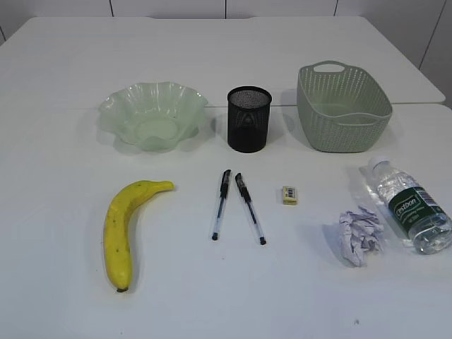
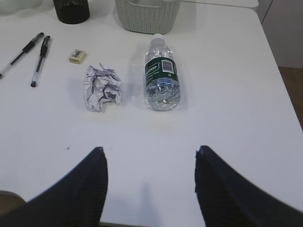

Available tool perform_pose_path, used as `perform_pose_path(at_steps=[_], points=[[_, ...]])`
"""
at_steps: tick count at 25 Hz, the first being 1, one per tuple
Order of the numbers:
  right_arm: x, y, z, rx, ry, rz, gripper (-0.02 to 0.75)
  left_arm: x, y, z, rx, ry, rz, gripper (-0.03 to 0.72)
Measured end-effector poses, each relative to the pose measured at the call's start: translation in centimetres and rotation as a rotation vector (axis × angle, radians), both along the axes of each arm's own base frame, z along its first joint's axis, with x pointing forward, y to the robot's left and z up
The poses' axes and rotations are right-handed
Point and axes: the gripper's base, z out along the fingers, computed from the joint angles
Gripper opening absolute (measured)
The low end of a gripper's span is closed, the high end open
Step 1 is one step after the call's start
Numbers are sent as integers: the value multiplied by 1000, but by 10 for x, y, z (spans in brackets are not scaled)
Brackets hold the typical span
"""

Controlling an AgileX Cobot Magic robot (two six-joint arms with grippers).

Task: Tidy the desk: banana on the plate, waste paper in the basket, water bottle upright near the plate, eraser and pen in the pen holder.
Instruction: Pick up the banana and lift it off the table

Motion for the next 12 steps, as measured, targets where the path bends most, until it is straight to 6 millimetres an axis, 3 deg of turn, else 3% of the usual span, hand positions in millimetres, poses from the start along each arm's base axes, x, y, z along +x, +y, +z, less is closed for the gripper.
perform_pose_path(at_steps=[12], points=[[0, 0, 0, 0, 0, 0, 444, 0, 0, 0, 0, 0, 0, 316]])
